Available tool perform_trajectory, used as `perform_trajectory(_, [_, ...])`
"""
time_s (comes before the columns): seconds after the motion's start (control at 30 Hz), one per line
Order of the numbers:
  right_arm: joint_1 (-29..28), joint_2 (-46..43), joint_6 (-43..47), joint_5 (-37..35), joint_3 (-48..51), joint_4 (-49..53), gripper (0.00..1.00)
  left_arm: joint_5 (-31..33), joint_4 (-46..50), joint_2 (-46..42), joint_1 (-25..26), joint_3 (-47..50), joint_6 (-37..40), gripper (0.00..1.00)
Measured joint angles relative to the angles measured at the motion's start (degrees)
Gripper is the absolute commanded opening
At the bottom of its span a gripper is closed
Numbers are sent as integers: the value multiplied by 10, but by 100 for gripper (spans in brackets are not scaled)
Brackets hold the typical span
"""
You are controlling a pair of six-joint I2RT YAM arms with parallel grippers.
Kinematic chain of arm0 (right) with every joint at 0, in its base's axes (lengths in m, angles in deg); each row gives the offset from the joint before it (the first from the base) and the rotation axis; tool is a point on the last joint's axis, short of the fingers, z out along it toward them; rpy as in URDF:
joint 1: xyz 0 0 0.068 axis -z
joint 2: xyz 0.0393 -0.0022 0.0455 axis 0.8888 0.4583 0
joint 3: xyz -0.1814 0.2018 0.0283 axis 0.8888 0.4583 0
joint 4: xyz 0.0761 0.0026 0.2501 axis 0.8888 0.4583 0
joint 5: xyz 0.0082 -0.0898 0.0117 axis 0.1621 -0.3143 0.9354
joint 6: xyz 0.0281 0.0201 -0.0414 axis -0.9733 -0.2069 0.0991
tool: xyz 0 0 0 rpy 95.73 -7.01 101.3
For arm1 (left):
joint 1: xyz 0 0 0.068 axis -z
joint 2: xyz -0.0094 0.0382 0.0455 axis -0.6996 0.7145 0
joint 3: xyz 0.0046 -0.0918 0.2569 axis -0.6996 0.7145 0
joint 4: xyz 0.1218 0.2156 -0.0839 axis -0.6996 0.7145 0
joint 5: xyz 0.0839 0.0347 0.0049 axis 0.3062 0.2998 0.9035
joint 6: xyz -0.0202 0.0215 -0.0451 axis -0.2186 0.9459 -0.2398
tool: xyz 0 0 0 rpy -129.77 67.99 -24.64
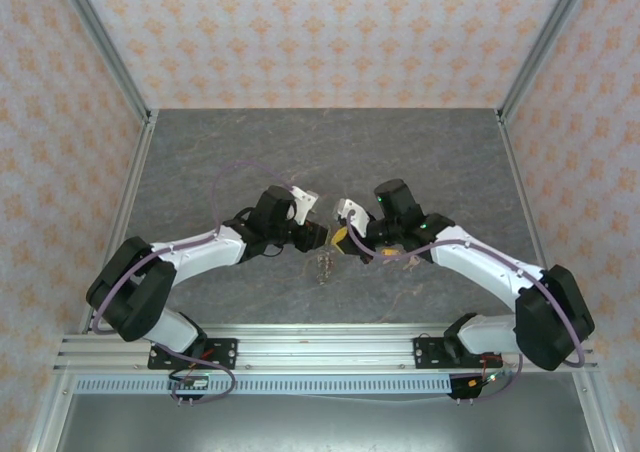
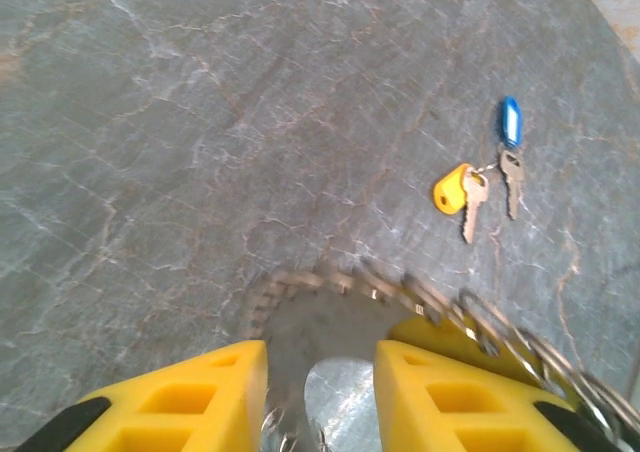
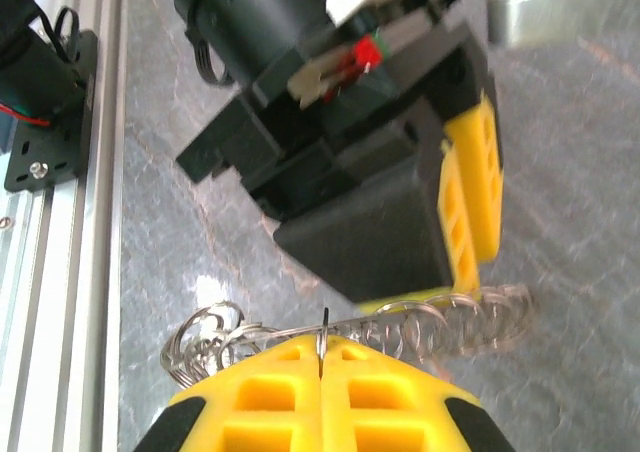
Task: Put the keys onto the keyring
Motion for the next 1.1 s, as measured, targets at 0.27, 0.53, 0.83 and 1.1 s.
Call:
perform_trajectory(0.27, [-1, -3, -92, -53, 0, 10, 0, 65, 13, -101, 0, 9, -8, 56])
perform_trajectory(0.53, [-1, -3, -185, -81, -1, -38, 0, 79, 34, -207, 42, 51, -12, 66])
perform_trajectory(0.83, [-1, -2, -271, -140, -13, -47, 0, 196, 40, -175, 166, 70, 2, 78])
perform_trajectory(1.1, [-1, 6, -318, -161, -29, -41, 0, 271, 2, -87, 189, 70, 0, 78])
